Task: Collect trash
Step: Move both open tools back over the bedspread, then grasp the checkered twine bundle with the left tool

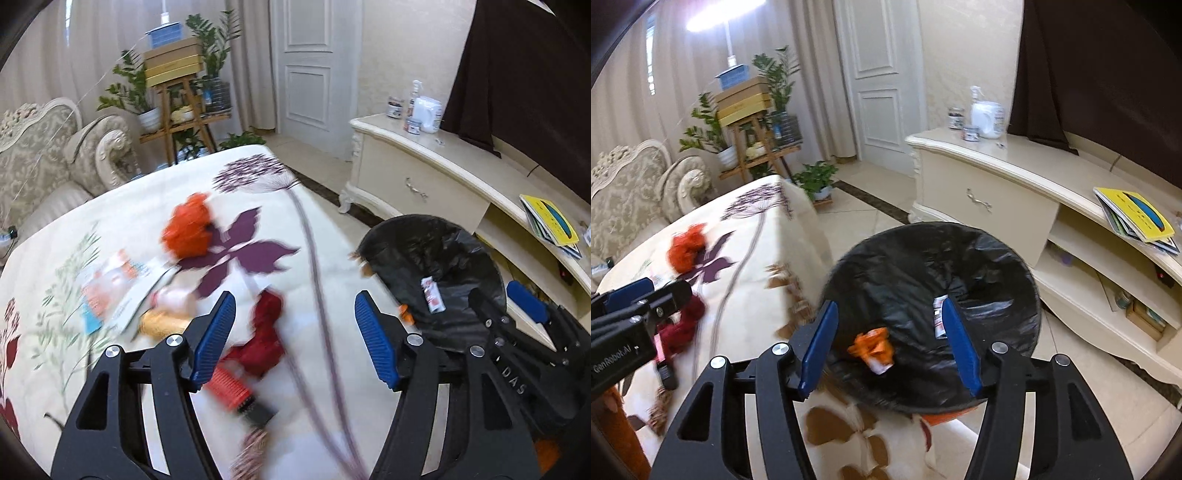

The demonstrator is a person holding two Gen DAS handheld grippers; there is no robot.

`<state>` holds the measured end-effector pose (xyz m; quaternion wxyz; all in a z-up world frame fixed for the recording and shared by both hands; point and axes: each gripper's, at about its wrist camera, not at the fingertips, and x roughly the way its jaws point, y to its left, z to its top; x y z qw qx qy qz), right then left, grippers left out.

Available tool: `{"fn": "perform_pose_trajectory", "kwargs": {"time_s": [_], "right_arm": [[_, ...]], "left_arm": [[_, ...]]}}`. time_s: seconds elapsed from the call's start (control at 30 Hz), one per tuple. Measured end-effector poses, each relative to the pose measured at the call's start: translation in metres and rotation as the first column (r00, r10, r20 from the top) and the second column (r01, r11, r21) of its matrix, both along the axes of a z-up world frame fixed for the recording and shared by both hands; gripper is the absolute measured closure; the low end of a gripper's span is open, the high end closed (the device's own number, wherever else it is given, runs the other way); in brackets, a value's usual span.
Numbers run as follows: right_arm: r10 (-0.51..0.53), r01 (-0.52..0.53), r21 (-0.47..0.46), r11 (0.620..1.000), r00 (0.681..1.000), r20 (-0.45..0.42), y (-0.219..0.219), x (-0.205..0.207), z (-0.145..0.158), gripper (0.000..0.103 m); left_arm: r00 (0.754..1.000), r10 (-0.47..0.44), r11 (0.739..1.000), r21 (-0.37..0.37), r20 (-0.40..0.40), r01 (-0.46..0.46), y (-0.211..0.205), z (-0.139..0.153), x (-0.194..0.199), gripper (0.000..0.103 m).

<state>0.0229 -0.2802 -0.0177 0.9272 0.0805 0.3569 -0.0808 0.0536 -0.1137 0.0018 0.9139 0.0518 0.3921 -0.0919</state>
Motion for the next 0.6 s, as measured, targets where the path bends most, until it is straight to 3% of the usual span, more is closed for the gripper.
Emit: {"fn": "perform_pose_trajectory", "kwargs": {"time_s": [0.23,0.6], "right_arm": [[0.03,-0.03,0.007,1.0,0.999,-0.011,0.032,-0.021,-0.002,0.044],[0.046,-0.045,0.019,0.999,0.998,-0.044,0.055,-0.042,-0.013,0.044]], "left_arm": [[1.0,0.008,1.0,0.017,-0.021,-0.008,0.039,-0.011,-0.033,0.037],[0.998,-0.015,1.0,0.022,-0.065,0.016,0.058,-0.035,-0.057,0.037]]}}
